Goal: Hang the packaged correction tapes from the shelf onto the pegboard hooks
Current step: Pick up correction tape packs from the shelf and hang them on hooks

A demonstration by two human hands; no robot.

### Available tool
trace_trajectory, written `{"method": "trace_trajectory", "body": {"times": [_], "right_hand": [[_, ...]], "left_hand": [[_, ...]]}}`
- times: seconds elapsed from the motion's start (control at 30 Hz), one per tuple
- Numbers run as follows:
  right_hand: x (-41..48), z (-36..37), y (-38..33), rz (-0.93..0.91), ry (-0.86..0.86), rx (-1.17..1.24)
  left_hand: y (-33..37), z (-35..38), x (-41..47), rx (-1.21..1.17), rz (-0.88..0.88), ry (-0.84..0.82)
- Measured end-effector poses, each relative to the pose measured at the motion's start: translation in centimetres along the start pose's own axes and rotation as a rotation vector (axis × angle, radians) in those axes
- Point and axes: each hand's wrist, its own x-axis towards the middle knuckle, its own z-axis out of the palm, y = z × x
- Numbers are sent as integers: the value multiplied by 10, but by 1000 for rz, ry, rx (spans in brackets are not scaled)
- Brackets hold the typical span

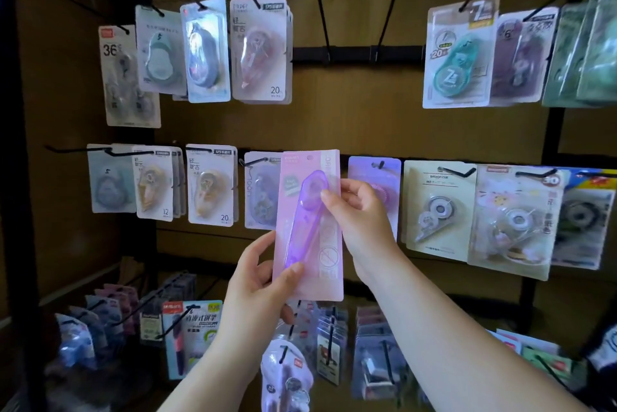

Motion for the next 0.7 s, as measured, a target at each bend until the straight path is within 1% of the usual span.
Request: {"method": "trace_trajectory", "body": {"times": [0.27,0.43,0.6,0.7], "right_hand": [[-3,5,7,39,-19,-7],[2,4,11,61,13,-46],[18,5,20,87,25,-130],[32,6,27,69,49,-181]], "left_hand": [[-8,-6,-2,26,14,79],[-16,-3,7,86,-9,75],[-34,5,31,237,-22,63],[-45,12,50,337,-40,57]]}}
